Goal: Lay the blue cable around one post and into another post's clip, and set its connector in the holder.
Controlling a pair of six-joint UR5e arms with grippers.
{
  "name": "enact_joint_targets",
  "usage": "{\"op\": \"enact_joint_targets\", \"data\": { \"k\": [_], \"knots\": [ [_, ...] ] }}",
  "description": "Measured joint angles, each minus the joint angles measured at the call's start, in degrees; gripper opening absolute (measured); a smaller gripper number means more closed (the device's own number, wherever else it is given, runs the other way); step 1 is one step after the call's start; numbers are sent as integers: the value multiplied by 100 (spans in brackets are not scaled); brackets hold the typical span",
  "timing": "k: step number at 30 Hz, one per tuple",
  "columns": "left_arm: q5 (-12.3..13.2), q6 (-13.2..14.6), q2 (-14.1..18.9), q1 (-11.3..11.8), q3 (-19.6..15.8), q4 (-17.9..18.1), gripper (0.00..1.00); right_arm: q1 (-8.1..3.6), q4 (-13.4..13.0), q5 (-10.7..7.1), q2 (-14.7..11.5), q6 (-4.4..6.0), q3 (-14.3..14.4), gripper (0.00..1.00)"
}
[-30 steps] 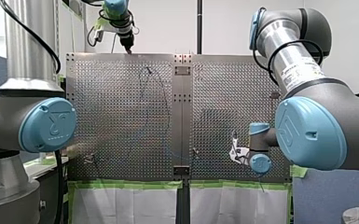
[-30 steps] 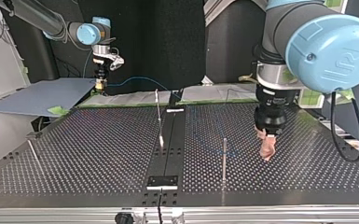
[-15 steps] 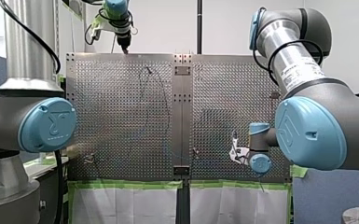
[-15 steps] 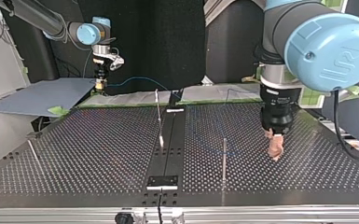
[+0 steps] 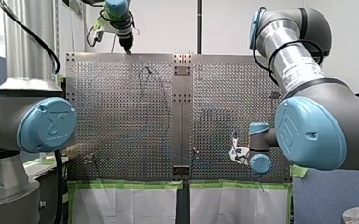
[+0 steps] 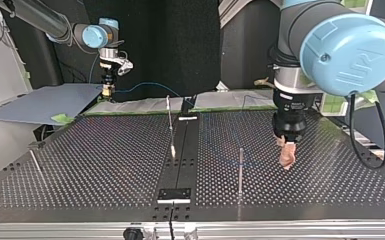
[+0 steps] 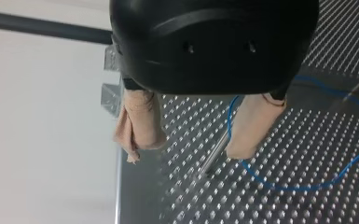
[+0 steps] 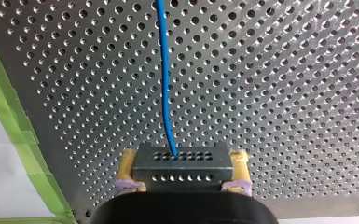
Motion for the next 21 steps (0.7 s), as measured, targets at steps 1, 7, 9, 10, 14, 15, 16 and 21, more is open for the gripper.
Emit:
{"op": "enact_joint_targets", "data": {
  "k": [1,7,9,10,14,15,16,21],
  "knots": [
    [36,5,0,-4,-26,18,100,0,0,0,0,0,0,2],
    [298,65,0,-150,-257,232,100,0,-3,0,0,-2,1,2],
    [401,1,0,-244,-360,335,100,3,-1,2,0,-11,1,2],
    [431,-35,0,-287,-408,380,100,7,1,4,0,-18,1,2],
    [419,-220,-6,-483,-608,581,100,30,29,18,0,-46,1,2],
    [382,-280,-6,-543,-667,644,100,36,43,28,0,-59,2,2],
    [352,-325,-9,-589,-712,688,100,44,61,52,0,-81,3,2],
    [163,-572,-134,-837,-963,936,100,98,128,177,-9,-168,27,2]
  ]
}}
